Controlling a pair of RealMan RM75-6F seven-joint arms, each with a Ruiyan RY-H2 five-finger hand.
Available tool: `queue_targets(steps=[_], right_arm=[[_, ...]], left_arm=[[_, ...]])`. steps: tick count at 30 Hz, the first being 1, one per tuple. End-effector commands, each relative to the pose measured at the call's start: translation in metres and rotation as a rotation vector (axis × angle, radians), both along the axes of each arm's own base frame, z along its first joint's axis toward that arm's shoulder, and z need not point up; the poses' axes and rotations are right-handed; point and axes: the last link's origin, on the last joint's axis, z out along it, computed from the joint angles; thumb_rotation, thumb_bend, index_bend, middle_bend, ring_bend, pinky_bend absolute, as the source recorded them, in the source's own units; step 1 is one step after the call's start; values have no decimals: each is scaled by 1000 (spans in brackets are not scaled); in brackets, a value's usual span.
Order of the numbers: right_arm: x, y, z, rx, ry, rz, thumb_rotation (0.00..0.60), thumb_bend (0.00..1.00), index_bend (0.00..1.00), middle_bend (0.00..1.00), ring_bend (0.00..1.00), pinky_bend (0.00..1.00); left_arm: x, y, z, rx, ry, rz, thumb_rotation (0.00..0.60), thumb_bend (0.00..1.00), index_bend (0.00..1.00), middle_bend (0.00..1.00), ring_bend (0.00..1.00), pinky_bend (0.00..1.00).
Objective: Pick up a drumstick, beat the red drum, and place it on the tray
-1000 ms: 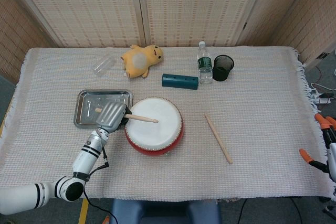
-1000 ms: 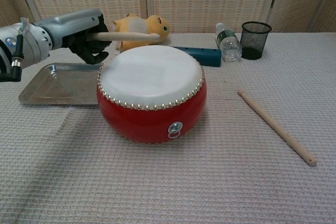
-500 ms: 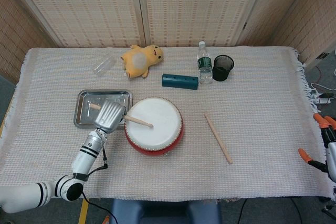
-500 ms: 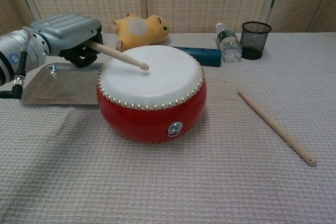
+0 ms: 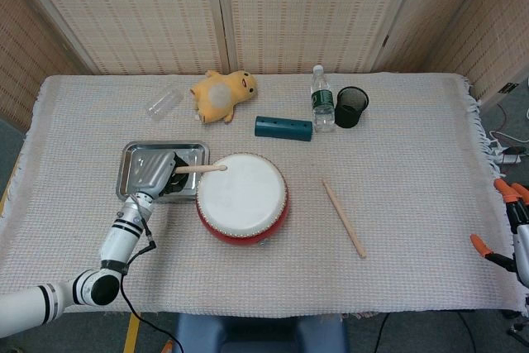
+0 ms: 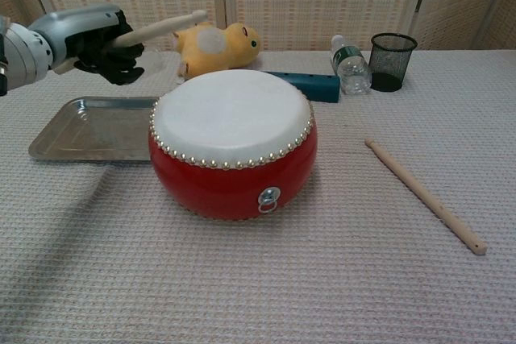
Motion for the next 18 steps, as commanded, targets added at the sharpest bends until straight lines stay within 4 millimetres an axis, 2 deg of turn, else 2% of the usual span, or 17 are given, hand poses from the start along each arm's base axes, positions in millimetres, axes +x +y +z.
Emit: queue_targets(steps=[1, 9, 13, 18], right_arm=[[0, 0, -1, 2, -1, -1, 600, 194, 0, 142, 5, 59], [-2, -1, -2, 4, -2, -7, 600, 194, 0, 142, 5, 59], [-3, -1, -2, 4, -2, -10, 600, 194, 0, 142, 6, 59], [-5, -3, -1, 1, -1, -23, 600, 194, 0, 142, 5, 59]], left_arm=[[-25, 17, -3, 117, 199, 0, 600, 858, 1000, 1000, 998, 1000], [-49, 46, -15, 111, 453, -18, 600, 858, 994, 1000, 977, 1000], [-50, 51, -18, 104, 477, -19, 600, 859, 987, 1000, 971, 1000], [-56, 71, -30, 69, 533, 20, 600, 859, 982, 1000, 965, 1000]])
